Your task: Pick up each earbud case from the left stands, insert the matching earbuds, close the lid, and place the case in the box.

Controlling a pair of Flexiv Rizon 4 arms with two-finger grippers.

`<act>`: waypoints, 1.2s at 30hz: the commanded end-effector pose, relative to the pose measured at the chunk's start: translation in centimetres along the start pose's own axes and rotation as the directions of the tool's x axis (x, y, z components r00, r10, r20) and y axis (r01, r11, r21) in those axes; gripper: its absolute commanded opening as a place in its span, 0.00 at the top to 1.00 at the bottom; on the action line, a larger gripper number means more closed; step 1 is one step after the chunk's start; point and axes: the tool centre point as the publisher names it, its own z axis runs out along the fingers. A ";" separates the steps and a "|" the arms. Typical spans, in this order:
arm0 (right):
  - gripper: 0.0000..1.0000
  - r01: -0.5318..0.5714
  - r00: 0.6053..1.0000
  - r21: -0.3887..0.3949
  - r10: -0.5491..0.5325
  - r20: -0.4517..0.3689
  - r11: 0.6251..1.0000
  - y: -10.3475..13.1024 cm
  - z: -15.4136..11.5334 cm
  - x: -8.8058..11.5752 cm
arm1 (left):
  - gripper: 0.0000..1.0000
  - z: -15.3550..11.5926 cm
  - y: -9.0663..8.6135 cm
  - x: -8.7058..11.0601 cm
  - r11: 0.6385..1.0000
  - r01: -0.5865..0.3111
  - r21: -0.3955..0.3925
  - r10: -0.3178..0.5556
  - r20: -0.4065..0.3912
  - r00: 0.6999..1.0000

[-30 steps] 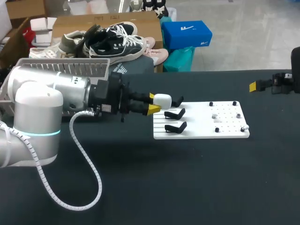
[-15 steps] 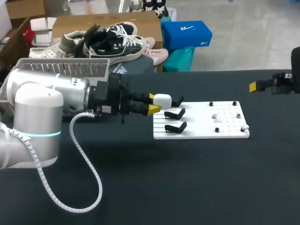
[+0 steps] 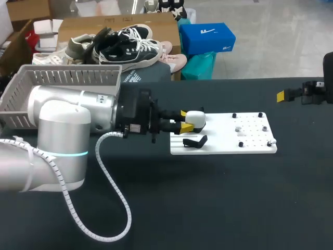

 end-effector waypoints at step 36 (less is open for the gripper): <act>0.00 0.239 0.958 -0.165 -0.260 -0.121 0.957 13.4 3.4 4.5 | 1.00 2.0 1.0 1.0 1.000 -0.012 -0.014 0.012 0.048 0.999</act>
